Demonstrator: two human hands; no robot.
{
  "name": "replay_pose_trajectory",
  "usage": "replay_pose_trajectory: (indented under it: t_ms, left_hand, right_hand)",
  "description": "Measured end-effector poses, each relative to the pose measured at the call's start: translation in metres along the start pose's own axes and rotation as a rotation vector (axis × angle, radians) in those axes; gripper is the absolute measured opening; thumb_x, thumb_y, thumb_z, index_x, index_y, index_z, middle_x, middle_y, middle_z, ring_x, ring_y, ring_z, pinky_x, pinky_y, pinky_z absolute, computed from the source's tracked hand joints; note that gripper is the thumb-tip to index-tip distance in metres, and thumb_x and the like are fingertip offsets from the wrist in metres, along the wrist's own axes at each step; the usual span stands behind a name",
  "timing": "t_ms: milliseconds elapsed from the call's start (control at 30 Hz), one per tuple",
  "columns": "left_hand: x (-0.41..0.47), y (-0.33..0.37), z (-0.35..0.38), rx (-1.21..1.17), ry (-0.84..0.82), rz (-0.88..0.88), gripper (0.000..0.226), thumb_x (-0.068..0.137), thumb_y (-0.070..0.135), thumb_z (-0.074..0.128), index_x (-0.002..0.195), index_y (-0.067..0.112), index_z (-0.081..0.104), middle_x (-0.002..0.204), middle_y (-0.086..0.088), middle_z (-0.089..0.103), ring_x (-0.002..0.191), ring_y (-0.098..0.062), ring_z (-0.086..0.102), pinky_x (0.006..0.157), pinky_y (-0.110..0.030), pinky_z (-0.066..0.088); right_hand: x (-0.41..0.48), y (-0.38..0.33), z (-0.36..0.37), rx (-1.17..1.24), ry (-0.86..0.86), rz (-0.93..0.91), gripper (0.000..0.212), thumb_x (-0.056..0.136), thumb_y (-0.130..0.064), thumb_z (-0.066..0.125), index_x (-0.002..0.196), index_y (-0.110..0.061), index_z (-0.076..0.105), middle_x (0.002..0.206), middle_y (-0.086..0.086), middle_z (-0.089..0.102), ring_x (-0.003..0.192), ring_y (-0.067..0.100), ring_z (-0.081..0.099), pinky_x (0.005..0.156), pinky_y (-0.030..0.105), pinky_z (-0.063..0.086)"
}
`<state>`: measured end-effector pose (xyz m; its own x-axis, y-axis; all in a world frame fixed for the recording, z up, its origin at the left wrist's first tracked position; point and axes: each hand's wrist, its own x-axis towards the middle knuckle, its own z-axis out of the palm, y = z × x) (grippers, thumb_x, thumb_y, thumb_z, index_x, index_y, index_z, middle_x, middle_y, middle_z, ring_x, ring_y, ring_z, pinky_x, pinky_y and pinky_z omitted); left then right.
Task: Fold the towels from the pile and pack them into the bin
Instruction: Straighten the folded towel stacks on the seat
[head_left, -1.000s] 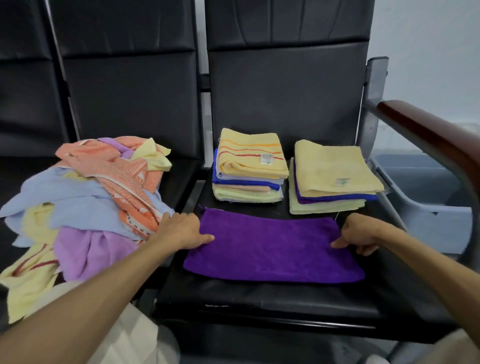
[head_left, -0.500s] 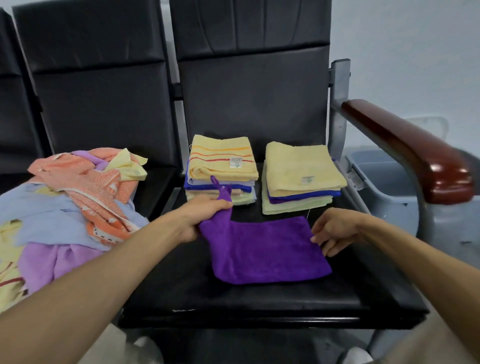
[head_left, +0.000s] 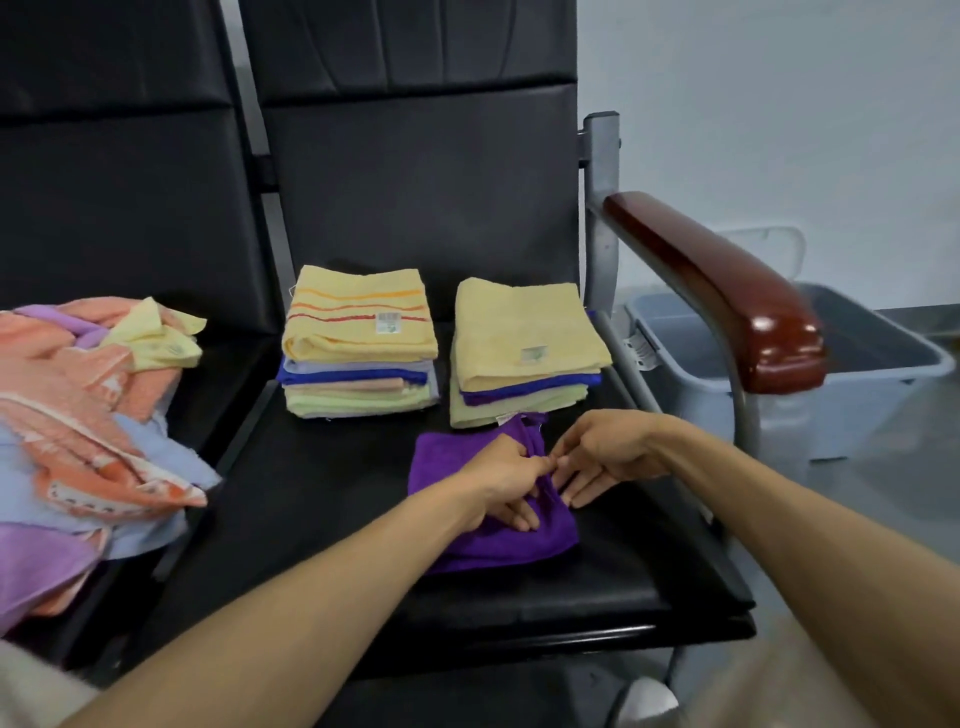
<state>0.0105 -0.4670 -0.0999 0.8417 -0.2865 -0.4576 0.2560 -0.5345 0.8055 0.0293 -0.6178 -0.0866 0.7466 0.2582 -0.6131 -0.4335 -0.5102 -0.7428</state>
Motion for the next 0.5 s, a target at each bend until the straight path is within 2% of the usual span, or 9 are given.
replay_pose_trajectory:
  t_ms: [67,133,233,300,333,400,433,500]
  left_hand:
    - [-0.004,0.001,-0.010,-0.044,0.020,0.012,0.014,0.103,0.022,0.041,0.101,0.011,0.049,0.088,-0.008,0.059,0.045,-0.013,0.062,0.042,-0.023,0.050]
    - [-0.011,-0.001,-0.025,-0.093,0.102,0.044,0.014,0.101,0.014,0.039,0.091,0.017,0.047,0.087,-0.007,0.060,0.050,-0.015,0.062,0.043,-0.024,0.047]
    - [-0.021,-0.013,-0.057,-0.068,0.249,0.092,0.018,0.097,0.006,0.040,0.104,0.014,0.055,0.084,-0.006,0.063,0.055,-0.015,0.060,0.044,-0.023,0.041]
    - [-0.028,-0.024,-0.078,-0.028,0.298,0.097,0.022,0.094,0.004,0.042,0.105,0.013,0.059,0.084,-0.005,0.065,0.060,-0.013,0.060,0.050,-0.023,0.042]
    - [-0.032,-0.029,-0.087,-0.021,0.312,0.091,0.023,0.094,0.004,0.043,0.104,0.014,0.061,0.084,-0.004,0.065,0.062,-0.012,0.060,0.052,-0.023,0.042]
    - [-0.038,-0.036,-0.101,-0.022,0.325,0.079,0.023,0.093,0.004,0.044,0.101,0.014,0.063,0.083,-0.003,0.066,0.064,-0.011,0.060,0.055,-0.023,0.042]
    - [-0.040,-0.041,-0.107,-0.024,0.337,0.073,0.023,0.092,0.004,0.045,0.100,0.015,0.063,0.082,-0.003,0.066,0.064,-0.011,0.059,0.055,-0.022,0.042]
    - [-0.042,-0.045,-0.111,-0.036,0.363,0.084,0.022,0.092,0.004,0.045,0.099,0.015,0.063,0.081,-0.001,0.065,0.065,-0.011,0.059,0.057,-0.022,0.042]
  right_hand:
    - [-0.001,-0.002,0.002,-0.001,0.016,0.007,0.032,0.105,-0.012,0.033,0.116,0.006,0.057,0.095,0.018,0.068,0.078,0.024,0.068,0.078,0.035,0.058]
    - [0.001,-0.004,0.008,-0.031,0.073,0.006,0.043,0.106,-0.026,0.034,0.118,0.007,0.058,0.095,0.018,0.067,0.074,0.024,0.068,0.078,0.037,0.058]
    - [0.006,-0.011,0.024,-0.181,0.219,0.014,0.050,0.100,-0.046,0.042,0.104,0.002,0.058,0.085,0.014,0.065,0.061,0.021,0.064,0.063,0.032,0.058]
    - [0.006,-0.017,0.039,-0.440,0.319,0.021,0.050,0.097,-0.052,0.042,0.089,-0.004,0.054,0.082,0.011,0.062,0.062,0.020,0.062,0.057,0.030,0.055]
    - [0.006,-0.019,0.047,-0.606,0.360,0.017,0.049,0.098,-0.052,0.041,0.087,-0.006,0.053,0.087,0.010,0.062,0.068,0.021,0.063,0.060,0.030,0.053]
    - [0.008,-0.020,0.059,-0.846,0.442,0.006,0.043,0.099,-0.045,0.042,0.107,-0.005,0.053,0.110,0.013,0.061,0.096,0.027,0.062,0.075,0.035,0.048]
    - [0.010,-0.023,0.066,-0.880,0.473,0.000,0.045,0.100,-0.042,0.042,0.121,-0.003,0.047,0.121,0.015,0.058,0.108,0.031,0.059,0.082,0.037,0.045]
    - [0.008,-0.028,0.071,-0.863,0.478,-0.069,0.047,0.101,-0.038,0.039,0.131,-0.001,0.038,0.130,0.019,0.054,0.116,0.035,0.055,0.088,0.039,0.042]
